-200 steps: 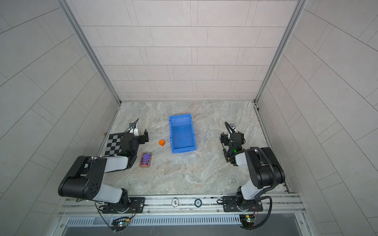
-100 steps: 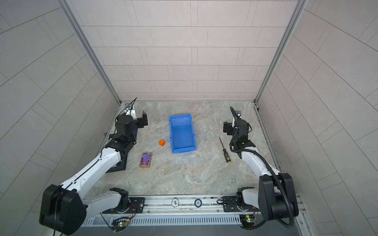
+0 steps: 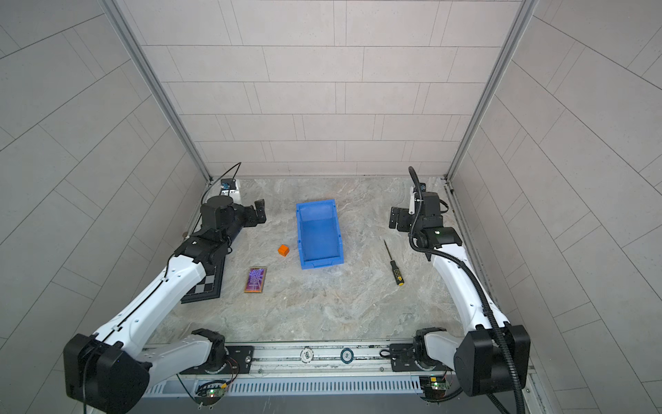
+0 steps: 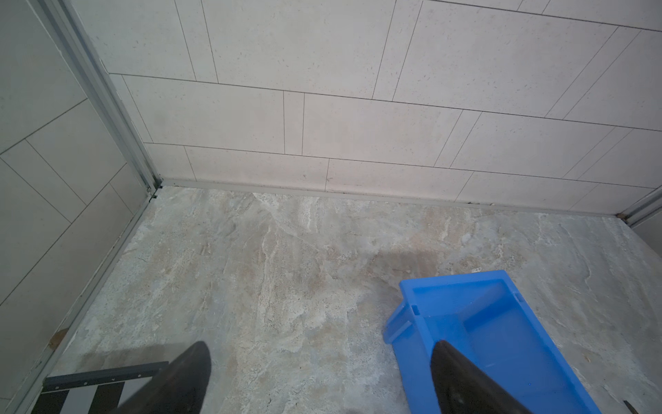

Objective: Put the screwdriver in the bin
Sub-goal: Pick up the screwdriver from the middle-right of the table.

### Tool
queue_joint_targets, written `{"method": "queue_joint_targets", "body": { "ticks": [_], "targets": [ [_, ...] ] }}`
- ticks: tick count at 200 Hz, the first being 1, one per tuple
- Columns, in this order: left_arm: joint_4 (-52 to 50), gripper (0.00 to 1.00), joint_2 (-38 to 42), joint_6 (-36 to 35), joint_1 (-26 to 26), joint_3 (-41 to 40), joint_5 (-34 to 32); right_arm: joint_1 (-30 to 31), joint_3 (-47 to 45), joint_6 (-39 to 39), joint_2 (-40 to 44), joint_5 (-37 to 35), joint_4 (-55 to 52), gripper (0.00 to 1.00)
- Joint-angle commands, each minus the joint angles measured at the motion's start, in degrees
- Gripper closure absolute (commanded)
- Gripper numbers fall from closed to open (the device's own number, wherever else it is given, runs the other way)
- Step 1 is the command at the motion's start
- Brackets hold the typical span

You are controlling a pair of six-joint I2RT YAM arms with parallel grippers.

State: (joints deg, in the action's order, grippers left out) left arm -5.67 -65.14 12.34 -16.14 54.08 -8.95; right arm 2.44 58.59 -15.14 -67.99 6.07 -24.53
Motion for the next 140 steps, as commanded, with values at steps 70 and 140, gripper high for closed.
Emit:
{"method": "queue_joint_targets", "body": {
  "ticks": [70,140],
  "targets": [
    [-3.14,0.01,-0.05,3.64,0.15,2.29,-1.1,4.56,-7.06,-3.49,3.26,-1.24,-10.4,0.01],
    [-3.56,0.01,-1.3,2.87,0.13,2.43,-3.07,4.77,-13.57,-5.95,5.53,-2.28,-13.21,0.02]
  ]
}}
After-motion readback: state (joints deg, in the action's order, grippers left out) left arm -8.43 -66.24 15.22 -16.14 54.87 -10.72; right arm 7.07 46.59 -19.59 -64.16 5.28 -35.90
